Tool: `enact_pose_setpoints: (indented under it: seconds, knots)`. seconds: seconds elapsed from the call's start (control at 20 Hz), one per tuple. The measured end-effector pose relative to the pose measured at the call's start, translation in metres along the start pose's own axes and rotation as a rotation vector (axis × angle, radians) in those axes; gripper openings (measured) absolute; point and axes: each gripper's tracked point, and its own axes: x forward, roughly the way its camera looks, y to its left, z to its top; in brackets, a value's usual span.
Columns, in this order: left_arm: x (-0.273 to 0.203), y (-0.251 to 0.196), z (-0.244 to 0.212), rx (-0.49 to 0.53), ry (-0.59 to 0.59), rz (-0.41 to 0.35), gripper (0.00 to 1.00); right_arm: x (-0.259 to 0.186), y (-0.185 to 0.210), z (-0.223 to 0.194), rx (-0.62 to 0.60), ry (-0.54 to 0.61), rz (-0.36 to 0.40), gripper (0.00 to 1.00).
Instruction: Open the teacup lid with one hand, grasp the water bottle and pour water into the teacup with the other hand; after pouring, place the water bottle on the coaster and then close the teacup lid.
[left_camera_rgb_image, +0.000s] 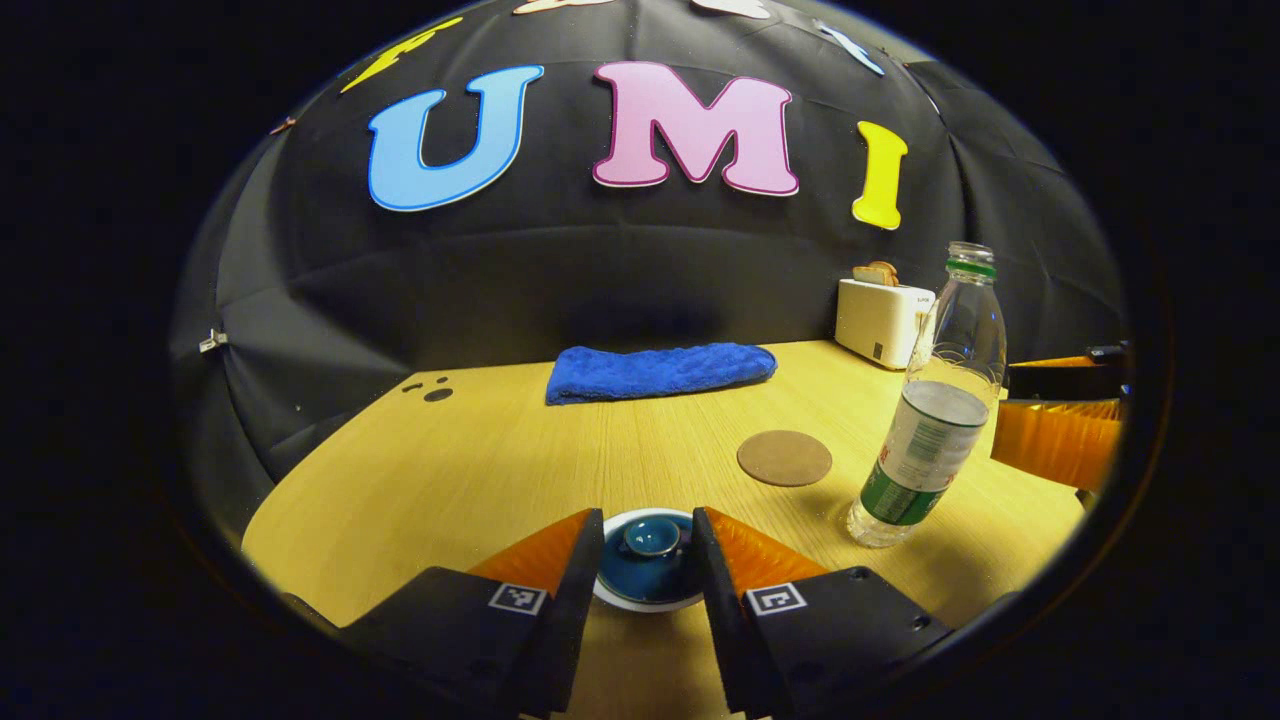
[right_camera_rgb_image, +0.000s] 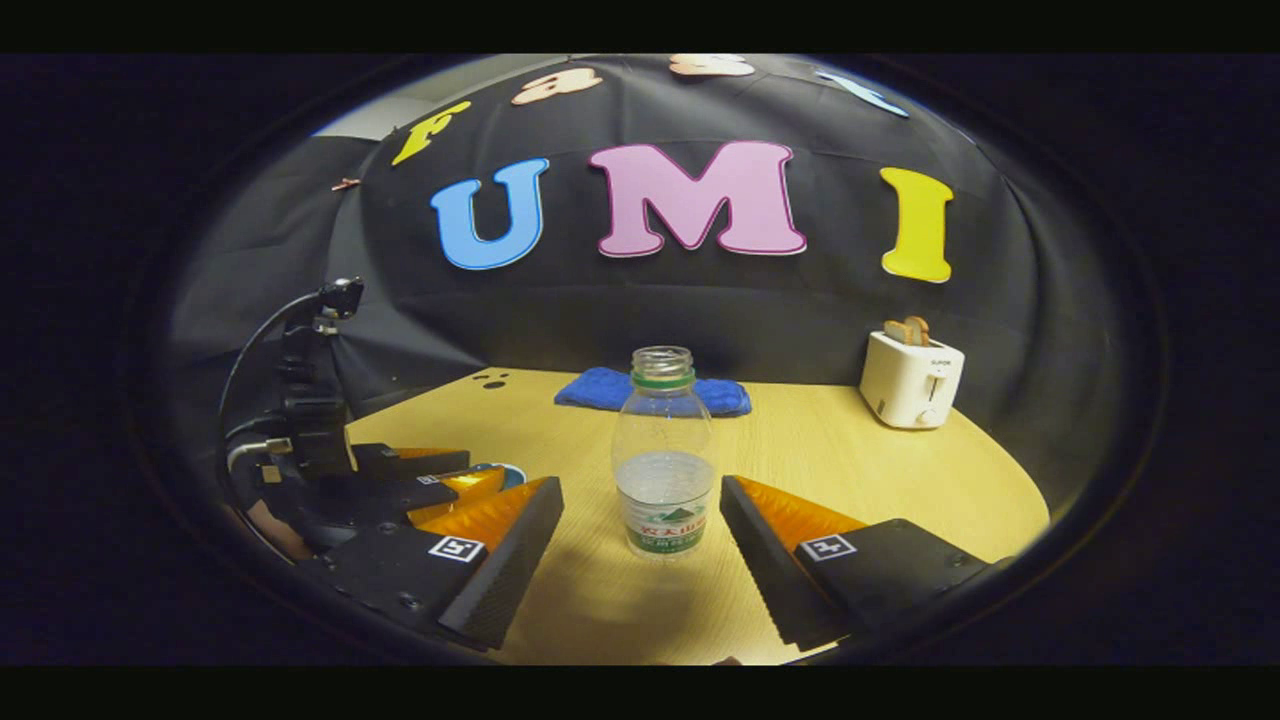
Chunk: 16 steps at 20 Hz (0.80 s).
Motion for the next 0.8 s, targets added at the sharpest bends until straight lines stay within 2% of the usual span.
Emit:
enact_pose_setpoints:
  seconds: [0.15, 0.2, 0.25, 0.45, 0.6, 0.65, 0.7, 0.8]
  knots:
    - [0.001, -0.004, -0.001, -0.012, 0.001, -0.01, 0.54, 0.003, -0.003, -0.002, -0.008, -0.005, -0.005, 0.98]
    - [0.0, -0.006, 0.0, -0.006, -0.001, -0.011, 0.45, 0.004, -0.005, -0.004, -0.009, -0.006, -0.007, 0.98]
    - [0.001, -0.006, 0.0, 0.005, -0.002, -0.008, 0.46, 0.007, -0.006, -0.005, -0.008, -0.005, -0.009, 0.98]
    - [0.002, -0.007, 0.001, 0.007, -0.006, 0.001, 0.35, 0.016, -0.009, -0.007, -0.001, -0.014, -0.022, 0.98]
    - [0.004, -0.003, 0.002, -0.013, -0.019, 0.006, 0.31, 0.023, -0.011, -0.009, 0.0, -0.023, -0.038, 0.98]
    - [0.004, -0.004, 0.002, -0.011, -0.019, 0.006, 0.34, 0.026, -0.011, -0.01, 0.001, -0.025, -0.041, 0.98]
    - [0.004, -0.003, 0.003, -0.006, -0.019, 0.009, 0.28, 0.028, -0.01, -0.012, 0.001, -0.027, -0.042, 0.98]
    - [0.002, -0.001, 0.006, 0.0, -0.032, 0.017, 0.27, 0.033, -0.009, -0.012, -0.012, -0.033, -0.046, 0.98]
